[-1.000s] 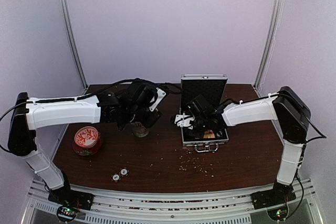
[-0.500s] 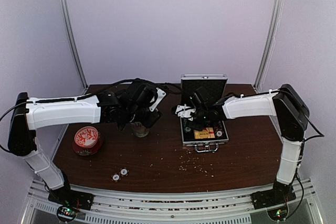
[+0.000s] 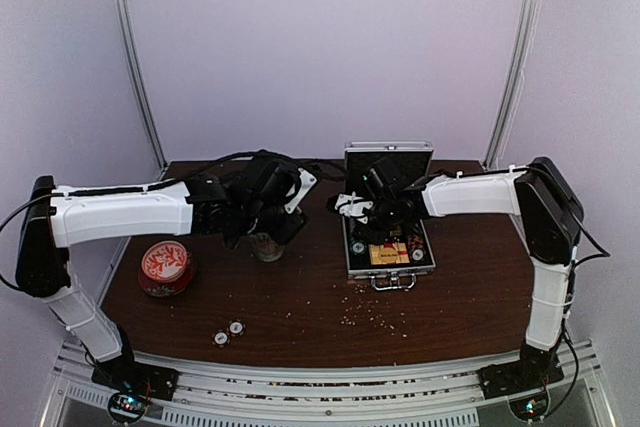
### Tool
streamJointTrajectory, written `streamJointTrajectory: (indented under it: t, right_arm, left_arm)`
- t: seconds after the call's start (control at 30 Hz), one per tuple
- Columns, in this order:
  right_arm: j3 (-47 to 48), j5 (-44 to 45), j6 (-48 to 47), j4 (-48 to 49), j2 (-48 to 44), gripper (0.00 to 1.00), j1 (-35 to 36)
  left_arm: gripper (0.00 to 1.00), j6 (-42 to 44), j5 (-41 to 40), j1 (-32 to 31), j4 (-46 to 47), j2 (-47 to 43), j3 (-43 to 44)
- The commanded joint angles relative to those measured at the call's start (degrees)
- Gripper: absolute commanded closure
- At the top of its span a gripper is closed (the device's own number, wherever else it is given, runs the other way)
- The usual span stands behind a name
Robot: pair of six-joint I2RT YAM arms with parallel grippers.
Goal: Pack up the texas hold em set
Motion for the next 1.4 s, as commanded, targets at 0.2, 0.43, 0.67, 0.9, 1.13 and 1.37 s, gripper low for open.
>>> streamJointTrajectory:
  t: [0.2, 0.43, 0.67, 0.9, 1.13, 1.37]
  right_arm:
    - [1.7, -0.4, 2.0, -5.2, -7.3, 0.48, -0.1]
    - [-2.5, -0.9, 2.5, -6.5, -16.2, 0.47, -0.1]
    - [-16.5, -4.2, 3.5, -3.8, -29.3, 0.47, -0.3]
    - [-28.1, -10.3, 4.2, 0.7, -37.4, 0.46, -2.8]
    - [-28.9, -11.3, 3.0, 0.8, -37.0, 0.45, -3.1]
    - [-29.2, -11.9, 1.5, 0.0, -36.3, 0.45, -3.1]
  left_arm:
    - [0.42, -0.3, -1.7, 1.0, 0.6, 0.3, 0.3]
    - [0.40, -7.8, -0.5, 0.9, -8.0, 0.1, 4.2]
    - [0.46, -23.6, 8.7, 0.6, -14.6, -5.9, -5.3]
    - [0.50, -32.7, 16.0, -0.4, -22.7, -5.7, -11.8]
    - [0.40, -35.0, 19.9, -1.3, -28.3, -5.1, -16.3]
    - [0.40, -34.3, 23.5, -1.3, -25.6, -1.7, -19.4]
